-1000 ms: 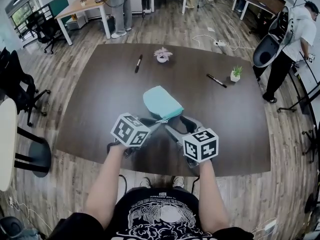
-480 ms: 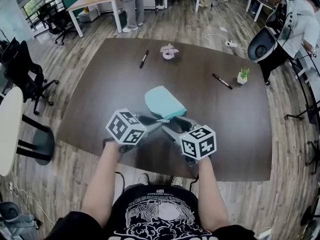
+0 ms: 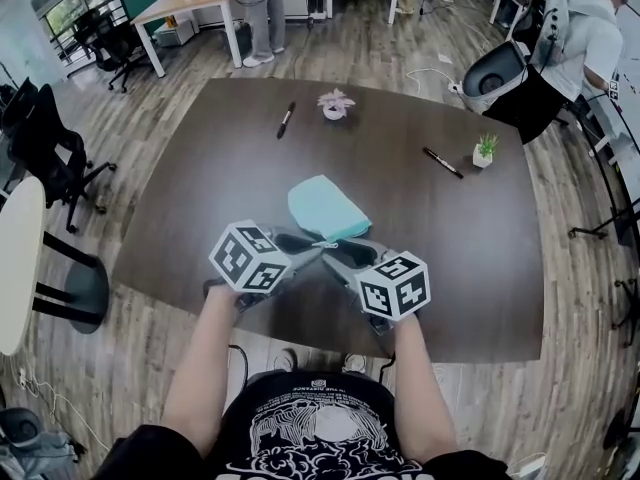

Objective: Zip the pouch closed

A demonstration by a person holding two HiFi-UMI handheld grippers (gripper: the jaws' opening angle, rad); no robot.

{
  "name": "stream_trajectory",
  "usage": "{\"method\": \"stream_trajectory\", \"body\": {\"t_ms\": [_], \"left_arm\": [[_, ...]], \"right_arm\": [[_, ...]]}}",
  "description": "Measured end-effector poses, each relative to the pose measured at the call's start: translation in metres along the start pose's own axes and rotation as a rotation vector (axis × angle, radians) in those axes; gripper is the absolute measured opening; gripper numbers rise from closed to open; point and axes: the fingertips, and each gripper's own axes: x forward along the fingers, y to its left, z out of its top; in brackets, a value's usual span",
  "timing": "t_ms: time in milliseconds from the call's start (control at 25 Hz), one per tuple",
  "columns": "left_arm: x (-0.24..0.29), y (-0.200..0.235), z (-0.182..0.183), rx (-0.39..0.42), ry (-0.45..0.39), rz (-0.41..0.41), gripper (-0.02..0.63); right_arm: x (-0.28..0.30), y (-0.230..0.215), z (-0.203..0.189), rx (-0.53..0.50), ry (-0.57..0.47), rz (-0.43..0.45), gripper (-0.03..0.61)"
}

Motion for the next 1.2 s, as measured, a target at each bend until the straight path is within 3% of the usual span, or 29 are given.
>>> {"method": "stream_trajectory", "body": {"t_ms": [560, 680, 720, 1000, 1200], "left_arm": [[0.002, 0.001, -0.005, 0.012, -0.004, 0.002, 0.023], [0.002, 0.001, -0.005, 0.008, -0.012, 0.013, 0.022], [0.002, 0.002, -0.006, 0.007, -0.01, 0.018, 0.023], [0.002, 0.005, -0.012, -0.023, -0.015, 0.051, 0.023], [0.004, 0.01, -0.015, -0.083, -0.04, 0.132, 0.023]], "right_arm": [[0.0, 0.001, -0.004, 0.044, -0.011, -0.023, 0.096], [0.002, 0.003, -0.006, 0.038, -0.003, -0.034, 0.056], [0.003, 0.003, -0.007, 0.032, 0.003, -0.044, 0.013], [0.007, 0.004, -0.011, 0.027, 0.012, -0.068, 0.006], [0.011, 0.002, -0.014, 0.034, 0.027, -0.12, 0.006]]}}
